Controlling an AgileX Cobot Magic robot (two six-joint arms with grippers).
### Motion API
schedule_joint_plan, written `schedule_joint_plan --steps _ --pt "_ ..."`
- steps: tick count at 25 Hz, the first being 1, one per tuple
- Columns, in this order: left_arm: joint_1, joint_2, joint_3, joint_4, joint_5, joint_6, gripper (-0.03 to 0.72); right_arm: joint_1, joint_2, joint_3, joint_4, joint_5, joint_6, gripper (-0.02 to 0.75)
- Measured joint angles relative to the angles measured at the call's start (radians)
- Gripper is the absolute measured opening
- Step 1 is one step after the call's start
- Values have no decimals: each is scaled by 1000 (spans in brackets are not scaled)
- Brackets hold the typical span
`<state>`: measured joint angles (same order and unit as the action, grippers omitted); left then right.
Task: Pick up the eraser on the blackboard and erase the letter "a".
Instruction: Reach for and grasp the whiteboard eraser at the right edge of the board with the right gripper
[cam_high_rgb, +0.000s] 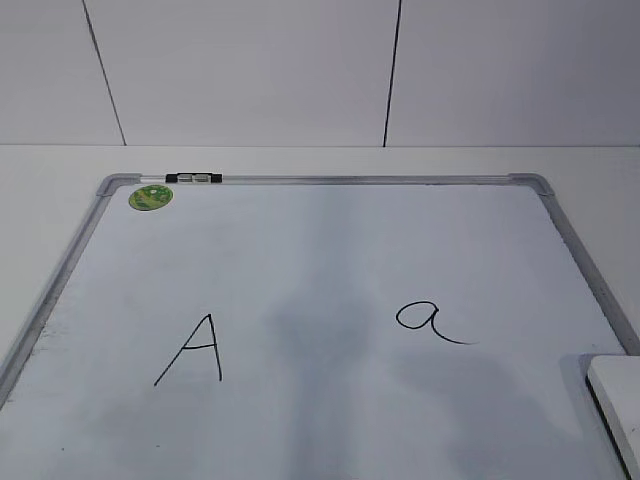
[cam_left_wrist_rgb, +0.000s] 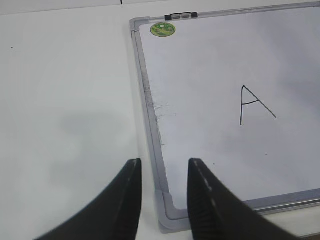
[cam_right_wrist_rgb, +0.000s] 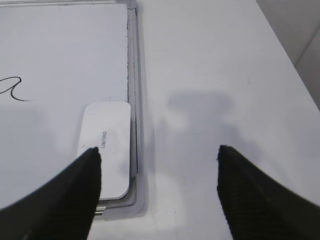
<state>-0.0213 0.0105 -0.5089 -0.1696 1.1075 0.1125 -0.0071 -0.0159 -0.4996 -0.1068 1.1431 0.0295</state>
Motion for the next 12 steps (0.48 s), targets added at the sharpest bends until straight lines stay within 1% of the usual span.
schedule_joint_plan --steps 12 --pt "0 0 0 0 0 0 235 0 0 0 0 0 0 575"
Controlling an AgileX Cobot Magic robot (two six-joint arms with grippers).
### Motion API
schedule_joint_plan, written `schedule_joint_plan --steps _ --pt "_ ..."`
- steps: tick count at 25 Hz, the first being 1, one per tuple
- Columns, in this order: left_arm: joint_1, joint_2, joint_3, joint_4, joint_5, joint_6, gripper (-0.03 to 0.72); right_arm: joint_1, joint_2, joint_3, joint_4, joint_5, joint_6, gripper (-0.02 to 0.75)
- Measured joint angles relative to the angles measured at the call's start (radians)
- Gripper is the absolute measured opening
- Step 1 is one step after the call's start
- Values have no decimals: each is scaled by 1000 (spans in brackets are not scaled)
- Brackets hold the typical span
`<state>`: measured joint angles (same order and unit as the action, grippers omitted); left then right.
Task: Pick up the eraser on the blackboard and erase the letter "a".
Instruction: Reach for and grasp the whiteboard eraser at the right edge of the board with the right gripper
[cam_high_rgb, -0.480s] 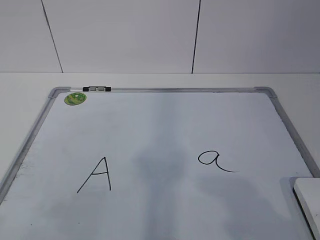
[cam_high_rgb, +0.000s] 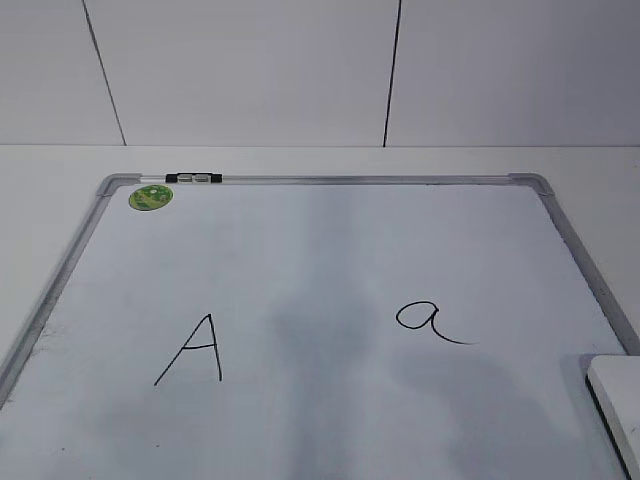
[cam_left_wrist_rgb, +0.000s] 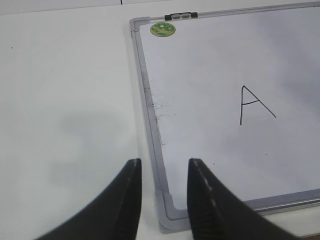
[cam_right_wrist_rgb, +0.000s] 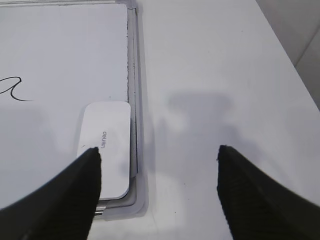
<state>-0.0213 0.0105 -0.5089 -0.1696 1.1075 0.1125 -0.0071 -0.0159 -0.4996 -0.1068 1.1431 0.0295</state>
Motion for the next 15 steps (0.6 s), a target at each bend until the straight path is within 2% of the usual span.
schedule_joint_plan --steps 15 --pt "0 0 0 0 0 0 235 0 0 0 0 0 0 575"
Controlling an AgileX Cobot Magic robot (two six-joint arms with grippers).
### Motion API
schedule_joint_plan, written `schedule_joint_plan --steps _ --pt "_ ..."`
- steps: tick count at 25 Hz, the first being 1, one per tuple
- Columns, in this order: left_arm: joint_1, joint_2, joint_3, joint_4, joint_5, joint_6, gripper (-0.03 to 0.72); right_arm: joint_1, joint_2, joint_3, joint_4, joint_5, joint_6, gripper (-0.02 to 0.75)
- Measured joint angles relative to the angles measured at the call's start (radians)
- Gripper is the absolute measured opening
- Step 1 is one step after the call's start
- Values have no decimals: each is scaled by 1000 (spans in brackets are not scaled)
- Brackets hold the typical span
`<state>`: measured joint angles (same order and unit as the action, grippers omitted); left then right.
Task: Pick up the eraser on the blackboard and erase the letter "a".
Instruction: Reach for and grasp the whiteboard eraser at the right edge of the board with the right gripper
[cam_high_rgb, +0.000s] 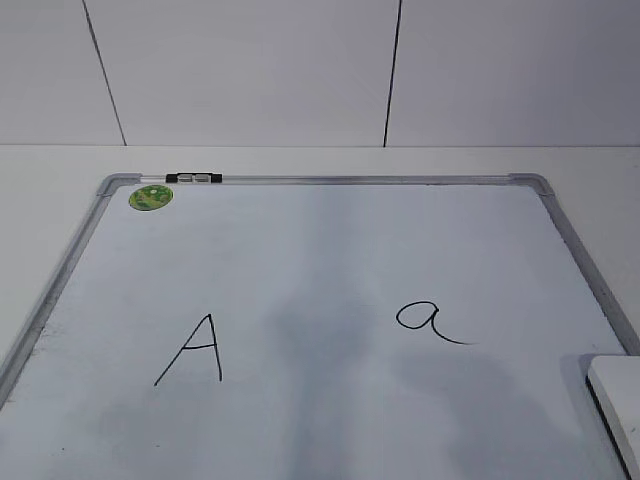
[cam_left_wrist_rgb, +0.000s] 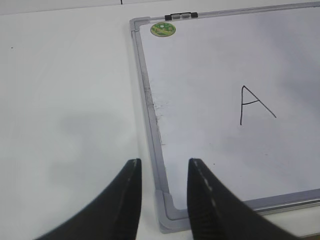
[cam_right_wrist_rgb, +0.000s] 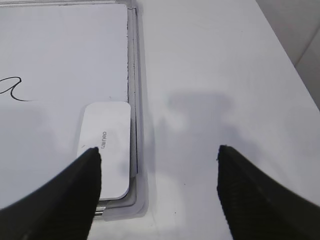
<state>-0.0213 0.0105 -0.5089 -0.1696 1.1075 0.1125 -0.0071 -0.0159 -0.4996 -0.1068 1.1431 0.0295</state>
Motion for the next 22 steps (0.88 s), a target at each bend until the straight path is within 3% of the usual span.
schedule_joint_plan --steps 9,22 --pt "0 0 0 0 0 0 235 0 9 -29 10 0 0 575" --pt "0 0 0 0 0 0 235 0 404 -145 58 -51 -7 575"
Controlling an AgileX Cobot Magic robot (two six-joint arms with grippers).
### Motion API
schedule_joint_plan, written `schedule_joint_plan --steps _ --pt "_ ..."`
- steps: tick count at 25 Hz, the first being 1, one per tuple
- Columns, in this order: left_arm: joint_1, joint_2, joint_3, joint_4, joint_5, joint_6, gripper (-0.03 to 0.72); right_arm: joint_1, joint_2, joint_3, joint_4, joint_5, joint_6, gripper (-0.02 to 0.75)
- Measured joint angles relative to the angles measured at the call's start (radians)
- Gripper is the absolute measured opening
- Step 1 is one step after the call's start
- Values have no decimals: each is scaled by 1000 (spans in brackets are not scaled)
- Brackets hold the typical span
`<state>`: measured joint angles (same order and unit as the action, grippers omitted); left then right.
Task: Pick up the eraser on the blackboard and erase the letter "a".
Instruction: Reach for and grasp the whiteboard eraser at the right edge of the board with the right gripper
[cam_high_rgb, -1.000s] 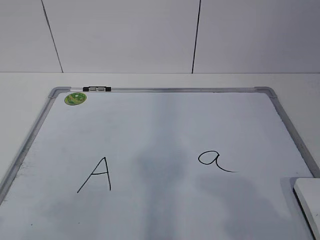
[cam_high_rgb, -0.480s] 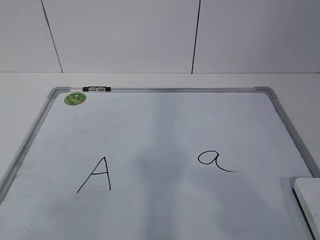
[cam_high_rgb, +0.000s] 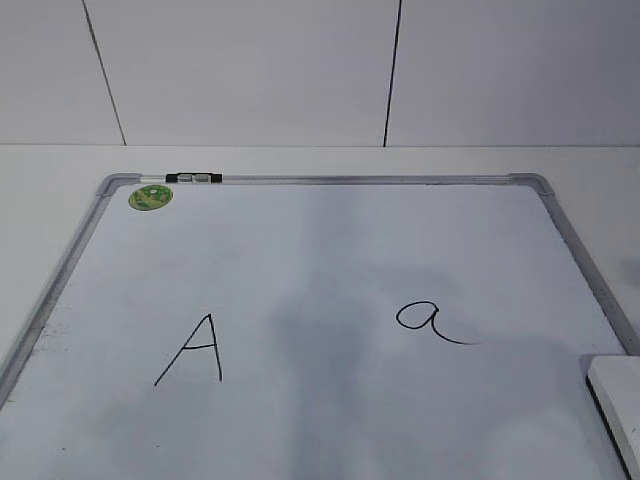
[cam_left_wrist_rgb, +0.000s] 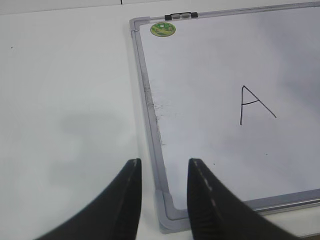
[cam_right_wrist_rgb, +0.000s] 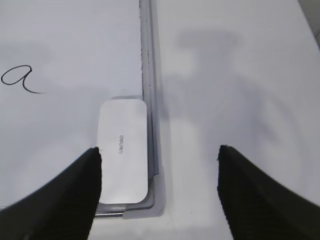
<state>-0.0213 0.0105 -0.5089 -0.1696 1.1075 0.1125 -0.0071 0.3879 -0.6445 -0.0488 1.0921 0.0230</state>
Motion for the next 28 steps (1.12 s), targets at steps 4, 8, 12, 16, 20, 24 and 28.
schedule_joint_plan --steps 4,8,12,16,20,24,28 --pt "0 0 0 0 0 0 235 0 112 -3 49 9 -42 575" --pt "0 0 0 0 0 0 235 0 237 -3 89 45 -80 575" --pt "0 0 0 0 0 0 235 0 338 -3 115 46 -88 580" --pt "0 0 0 0 0 0 235 0 422 -3 128 45 -94 615" --pt "0 0 0 0 0 0 235 0 495 -3 183 23 -113 638" --pt "0 0 0 0 0 0 235 0 573 -3 224 -3 -127 645" --pt "0 0 0 0 0 0 235 0 632 -3 235 -18 -133 645"
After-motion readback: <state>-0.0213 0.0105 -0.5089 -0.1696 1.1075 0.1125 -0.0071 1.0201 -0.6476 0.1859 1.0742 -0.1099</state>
